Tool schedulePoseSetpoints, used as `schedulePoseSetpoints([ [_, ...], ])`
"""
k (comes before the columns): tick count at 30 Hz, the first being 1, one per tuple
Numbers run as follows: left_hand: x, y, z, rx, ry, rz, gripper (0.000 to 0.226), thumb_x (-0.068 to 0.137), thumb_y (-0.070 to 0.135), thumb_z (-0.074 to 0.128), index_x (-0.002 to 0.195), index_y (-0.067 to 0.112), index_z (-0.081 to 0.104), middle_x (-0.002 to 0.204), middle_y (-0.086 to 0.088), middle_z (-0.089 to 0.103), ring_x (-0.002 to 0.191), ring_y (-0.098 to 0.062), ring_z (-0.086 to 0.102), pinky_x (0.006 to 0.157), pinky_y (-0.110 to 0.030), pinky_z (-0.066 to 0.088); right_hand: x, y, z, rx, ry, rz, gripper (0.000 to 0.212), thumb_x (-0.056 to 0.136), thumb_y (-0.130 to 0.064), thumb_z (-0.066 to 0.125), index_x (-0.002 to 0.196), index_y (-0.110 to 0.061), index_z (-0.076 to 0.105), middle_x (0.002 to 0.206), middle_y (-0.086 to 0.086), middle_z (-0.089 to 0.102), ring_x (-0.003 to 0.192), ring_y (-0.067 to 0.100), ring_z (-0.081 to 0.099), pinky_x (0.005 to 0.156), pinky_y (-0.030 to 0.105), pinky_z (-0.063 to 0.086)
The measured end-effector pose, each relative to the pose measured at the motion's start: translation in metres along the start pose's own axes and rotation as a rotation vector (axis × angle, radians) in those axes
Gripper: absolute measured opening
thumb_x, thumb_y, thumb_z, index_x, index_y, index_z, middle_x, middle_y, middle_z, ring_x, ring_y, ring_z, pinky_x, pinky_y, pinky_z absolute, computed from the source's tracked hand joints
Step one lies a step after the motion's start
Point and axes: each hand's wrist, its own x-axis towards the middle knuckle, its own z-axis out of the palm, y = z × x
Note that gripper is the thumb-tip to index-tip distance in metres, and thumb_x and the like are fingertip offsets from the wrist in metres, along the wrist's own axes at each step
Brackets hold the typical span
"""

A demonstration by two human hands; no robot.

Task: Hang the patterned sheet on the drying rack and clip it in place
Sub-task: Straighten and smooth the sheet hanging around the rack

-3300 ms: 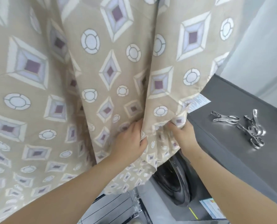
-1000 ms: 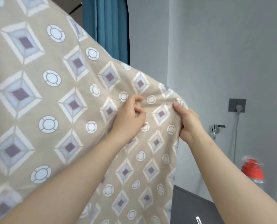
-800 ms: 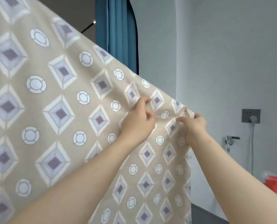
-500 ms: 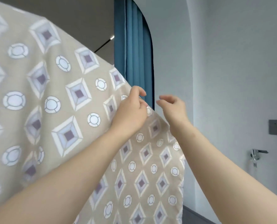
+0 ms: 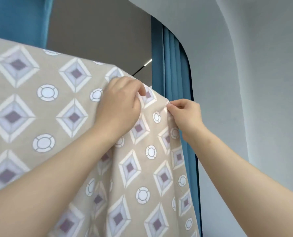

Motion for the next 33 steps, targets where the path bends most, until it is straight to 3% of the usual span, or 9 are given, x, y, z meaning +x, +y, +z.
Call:
schedulePoseSetpoints([
  [6, 0.032, -0.024, -0.014, 0.404, 0.043, 0.142, 0.032, 0.072, 0.012, 0.04, 0.091, 0.017, 0.065, 0.093, -0.003, 0.065, 0.097, -0.028, 0.059, 0.088, -0.033, 0.023, 0.027, -0.02, -0.014, -0.106, 0.22, -0.1, 0.011, 0.091, -0.016, 0.05, 0.086, -0.02, 0.059, 0.074, -0.015, 0.054, 0.082, 0.013, 0.053, 0.074, 0.022, 0.038],
  [9, 0.043, -0.027, -0.02, 0.52, -0.091, 0.028, 0.037, 0.083, 0.018, 0.033, 0.108, 0.021, 0.06, 0.105, -0.004, 0.062, 0.102, -0.029, 0.054, 0.101, -0.039, 0.018, 0.036, -0.022, -0.008, -0.255, 0.028, 0.009, 0.013, 0.089, -0.012, 0.051, 0.083, -0.017, 0.062, 0.077, -0.006, 0.058, 0.078, 0.016, 0.054, 0.065, 0.025, 0.043],
  [12, 0.049, -0.03, -0.021, 0.586, -0.165, -0.017, 0.032, 0.091, 0.02, 0.034, 0.112, 0.024, 0.058, 0.112, -0.005, 0.058, 0.105, -0.03, 0.05, 0.095, -0.039, 0.025, 0.03, -0.033, 0.003, -0.232, -0.059, -0.011, 0.015, 0.092, -0.016, 0.05, 0.092, -0.018, 0.065, 0.079, -0.007, 0.058, 0.064, 0.009, 0.048, 0.053, 0.02, 0.037],
  [15, 0.053, -0.032, -0.024, 0.585, -0.166, -0.029, 0.03, 0.093, 0.02, 0.034, 0.112, 0.025, 0.057, 0.111, -0.004, 0.058, 0.105, -0.03, 0.05, 0.09, -0.038, 0.027, 0.016, -0.052, 0.022, -0.198, -0.203, -0.15, 0.022, 0.093, -0.031, 0.048, 0.093, -0.019, 0.066, 0.081, -0.009, 0.061, 0.075, 0.01, 0.054, 0.066, 0.023, 0.044],
  [19, 0.05, -0.034, -0.033, 0.559, -0.181, -0.005, 0.028, 0.095, 0.021, 0.033, 0.115, 0.023, 0.052, 0.109, -0.003, 0.062, 0.103, -0.029, 0.052, 0.088, -0.037, 0.027, 0.002, -0.059, 0.041, -0.316, -0.259, -0.204, 0.03, 0.092, -0.044, 0.042, 0.088, -0.024, 0.064, 0.087, -0.008, 0.065, 0.094, 0.018, 0.058, 0.099, 0.046, 0.039],
  [22, 0.046, -0.045, -0.051, 0.608, -0.14, -0.002, 0.026, 0.096, 0.024, 0.031, 0.111, 0.023, 0.053, 0.102, -0.001, 0.063, 0.098, -0.027, 0.053, 0.086, -0.036, 0.027, -0.002, -0.067, 0.045, -0.369, -0.164, -0.244, 0.031, 0.097, -0.037, 0.035, 0.097, -0.023, 0.063, 0.095, -0.006, 0.066, 0.097, 0.016, 0.052, 0.096, 0.037, 0.033],
  [26, 0.044, -0.061, -0.079, 0.637, -0.113, -0.046, 0.029, 0.097, 0.026, 0.028, 0.105, 0.023, 0.056, 0.097, 0.0, 0.064, 0.095, -0.026, 0.053, 0.086, -0.036, 0.026, -0.011, -0.093, 0.064, -0.351, -0.176, -0.375, 0.028, 0.096, -0.03, 0.033, 0.105, -0.033, 0.059, 0.074, -0.01, 0.061, 0.092, 0.022, 0.054, 0.095, 0.036, 0.032],
  [30, 0.038, -0.084, -0.121, 0.681, -0.074, -0.109, 0.032, 0.096, 0.025, 0.028, 0.101, 0.022, 0.059, 0.094, -0.001, 0.066, 0.094, -0.027, 0.055, 0.084, -0.035, 0.028, -0.015, -0.121, 0.089, -0.305, -0.217, -0.485, 0.031, 0.097, -0.028, 0.033, 0.114, -0.033, 0.058, 0.108, -0.011, 0.062, 0.114, 0.02, 0.047, 0.102, 0.037, 0.03],
  [33, 0.033, -0.098, -0.161, 0.61, -0.06, -0.142, 0.031, 0.091, 0.022, 0.03, 0.097, 0.015, 0.06, 0.089, -0.004, 0.066, 0.091, -0.029, 0.056, 0.082, -0.036, 0.036, -0.019, -0.136, 0.106, -0.325, -0.223, -0.52, 0.03, 0.095, -0.024, 0.035, 0.11, -0.035, 0.059, 0.105, -0.011, 0.065, 0.107, 0.018, 0.047, 0.093, 0.034, 0.026],
])
